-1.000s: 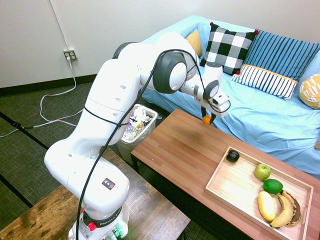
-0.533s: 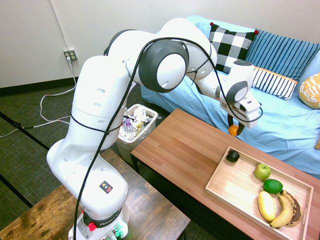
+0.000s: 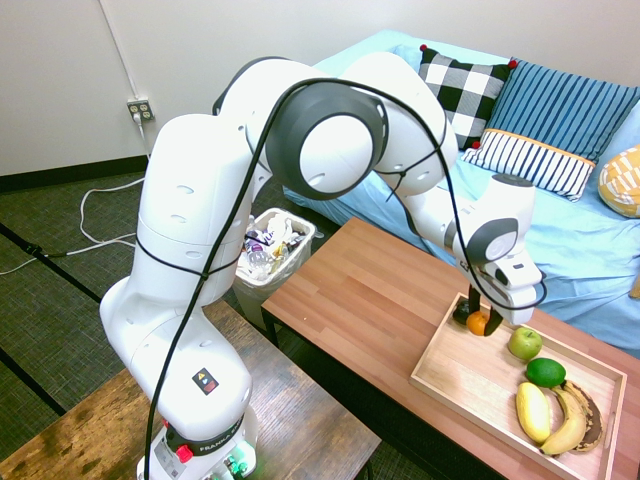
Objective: Put the tangerine in the tray
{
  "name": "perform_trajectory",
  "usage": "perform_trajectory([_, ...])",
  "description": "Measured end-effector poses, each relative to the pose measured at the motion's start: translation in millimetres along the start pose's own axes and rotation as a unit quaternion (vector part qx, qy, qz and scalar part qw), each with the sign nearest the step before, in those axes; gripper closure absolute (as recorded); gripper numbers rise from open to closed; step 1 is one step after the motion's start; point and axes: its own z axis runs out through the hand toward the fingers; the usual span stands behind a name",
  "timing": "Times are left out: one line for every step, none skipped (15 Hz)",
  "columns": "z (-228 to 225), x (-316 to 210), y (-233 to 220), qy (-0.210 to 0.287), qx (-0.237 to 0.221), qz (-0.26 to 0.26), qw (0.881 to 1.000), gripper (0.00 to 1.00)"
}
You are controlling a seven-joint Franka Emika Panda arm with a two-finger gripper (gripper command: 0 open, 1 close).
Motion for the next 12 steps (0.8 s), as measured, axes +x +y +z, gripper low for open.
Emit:
perform_trajectory([12, 1, 7, -0.002, -0.005, 0.005, 1.000, 1.00])
perform_trajectory([25, 2, 11, -0.002, -0.009, 0.009, 1.000, 1.00])
perform_trajectory([37, 1, 12, -0.002, -0.014, 0.013, 1.000, 1.00])
perform_trajectory([49, 0, 12, -0.001, -0.017, 0.018, 1.000, 1.00])
perform_trajectory([60, -2, 12, -0.002, -0.019, 0.024, 1.000, 1.00])
perform_trajectory([71, -3, 11, -0.002, -0.020, 0.028, 0.999, 1.00])
perform_trajectory([82, -5, 10, -0.004, -0.022, 0.033, 0.999, 1.00])
perform_trajectory([92, -7, 8, -0.006, -0.025, 0.037, 0.999, 1.00])
perform_trajectory([100, -7, 6, -0.006, -0.025, 0.041, 0.999, 1.00])
perform_trajectory([106, -7, 2, -0.006, -0.025, 0.045, 0.999, 1.00])
perform_trajectory([110, -6, -2, -0.007, -0.024, 0.049, 0.998, 1.00])
perform_trajectory([112, -5, -6, -0.007, -0.022, 0.053, 0.998, 1.00])
